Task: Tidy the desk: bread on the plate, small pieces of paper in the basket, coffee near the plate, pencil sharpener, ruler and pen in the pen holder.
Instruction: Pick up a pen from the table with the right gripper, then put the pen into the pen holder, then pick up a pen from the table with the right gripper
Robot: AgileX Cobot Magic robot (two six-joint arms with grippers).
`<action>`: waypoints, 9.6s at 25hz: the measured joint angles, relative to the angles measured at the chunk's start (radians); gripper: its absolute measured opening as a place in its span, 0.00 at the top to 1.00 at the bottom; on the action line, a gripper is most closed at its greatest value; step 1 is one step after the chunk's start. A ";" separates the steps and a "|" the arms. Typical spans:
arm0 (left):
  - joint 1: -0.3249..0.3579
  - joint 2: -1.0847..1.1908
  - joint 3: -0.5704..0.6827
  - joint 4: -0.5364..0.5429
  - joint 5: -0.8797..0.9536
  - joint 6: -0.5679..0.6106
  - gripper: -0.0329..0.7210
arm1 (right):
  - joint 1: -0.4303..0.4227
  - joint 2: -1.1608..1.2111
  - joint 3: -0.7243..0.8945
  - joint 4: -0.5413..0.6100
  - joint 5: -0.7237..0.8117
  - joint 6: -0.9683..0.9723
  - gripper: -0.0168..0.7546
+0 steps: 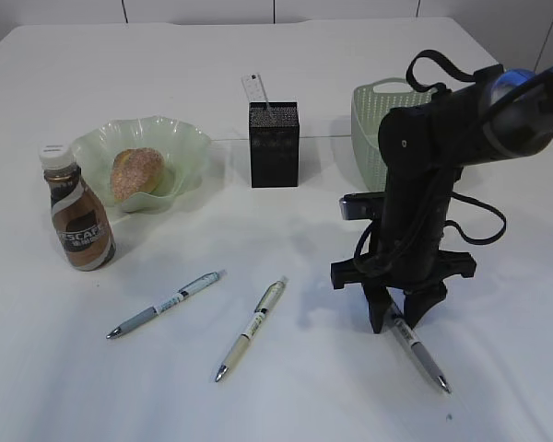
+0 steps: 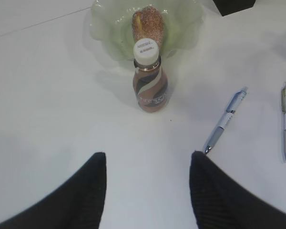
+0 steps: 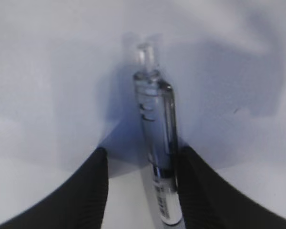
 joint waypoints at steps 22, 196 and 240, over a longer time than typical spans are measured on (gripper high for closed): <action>0.000 0.000 0.000 0.025 -0.018 0.000 0.43 | 0.000 0.002 -0.004 0.000 0.032 -0.049 0.80; 0.000 0.041 -0.004 0.053 -0.043 0.000 0.47 | 0.146 -0.240 -0.586 0.128 0.237 0.010 0.59; -0.004 0.041 -0.004 0.026 0.125 0.000 0.47 | 0.222 0.125 -0.419 0.171 0.210 0.454 0.48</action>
